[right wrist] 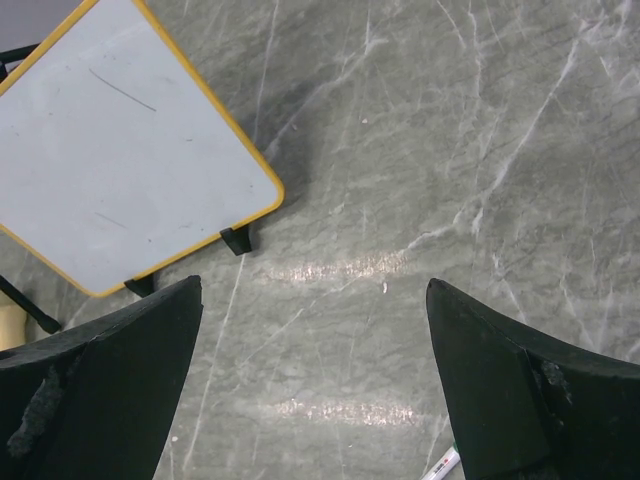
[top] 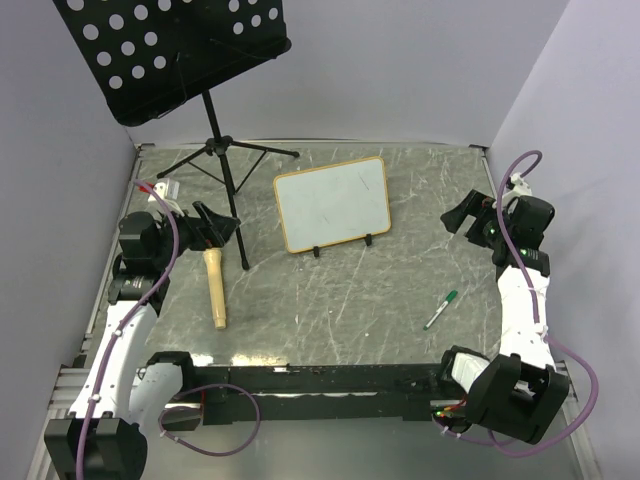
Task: Write a sentence on the whiteboard
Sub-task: Pick up the whiteboard marker from the center of the board.
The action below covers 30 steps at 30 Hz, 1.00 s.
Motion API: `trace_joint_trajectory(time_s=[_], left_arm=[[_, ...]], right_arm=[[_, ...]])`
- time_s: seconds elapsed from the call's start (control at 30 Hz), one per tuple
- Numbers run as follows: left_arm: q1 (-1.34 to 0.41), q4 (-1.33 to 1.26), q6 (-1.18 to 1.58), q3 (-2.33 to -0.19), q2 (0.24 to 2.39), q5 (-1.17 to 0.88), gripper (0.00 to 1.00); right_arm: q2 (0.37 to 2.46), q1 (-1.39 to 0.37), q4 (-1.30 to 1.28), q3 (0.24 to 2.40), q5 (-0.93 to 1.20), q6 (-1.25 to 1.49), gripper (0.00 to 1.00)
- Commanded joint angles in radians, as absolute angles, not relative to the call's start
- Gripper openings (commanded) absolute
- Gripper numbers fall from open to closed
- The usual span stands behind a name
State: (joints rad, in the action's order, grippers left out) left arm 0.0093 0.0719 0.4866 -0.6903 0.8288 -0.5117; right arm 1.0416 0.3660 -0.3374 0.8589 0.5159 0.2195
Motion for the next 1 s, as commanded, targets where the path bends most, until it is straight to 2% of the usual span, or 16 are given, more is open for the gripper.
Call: trace_joint_trajectory(time_s=[0.0, 0.3, 0.4, 0.53, 0.67, 0.7, 0.8, 0.97], left_arm=[[0.008, 0.038, 0.476, -0.696, 0.821, -0.525, 0.97], [0.008, 0.044, 0.477, -0.698, 0.821, -0.518, 0.97], [0.008, 0.051, 0.474, -0.699, 0.827, -0.512, 0.97], [-0.021, 0.071, 0.463, -0.710, 0.851, -0.500, 0.96], [-0.034, 0.084, 0.457, -0.722, 0.877, -0.483, 0.97], [-0.046, 0.092, 0.450, -0.727, 0.879, -0.476, 0.97], [-0.070, 0.110, 0.434, -0.733, 0.887, -0.450, 0.97], [-0.101, 0.146, 0.411, -0.752, 0.902, -0.400, 0.97]], right_arm=[[1.012, 0.374, -0.296, 0.862, 0.537, 0.227, 1.00], [0.979, 0.374, -0.250, 0.815, 0.618, 0.140, 1.00], [0.942, 0.374, -0.227, 0.782, 0.719, 0.021, 1.00], [0.965, 0.365, -0.424, 0.885, 0.932, -0.231, 1.00], [1.047, 0.350, -0.786, 1.014, 0.801, -0.389, 1.00], [1.072, 0.351, -0.851, 1.049, 0.714, -0.435, 1.00], [1.179, 0.357, -1.010, 1.065, 0.566, -0.411, 1.00], [1.282, 0.379, -1.045, 1.043, 0.508, -0.390, 0.98]])
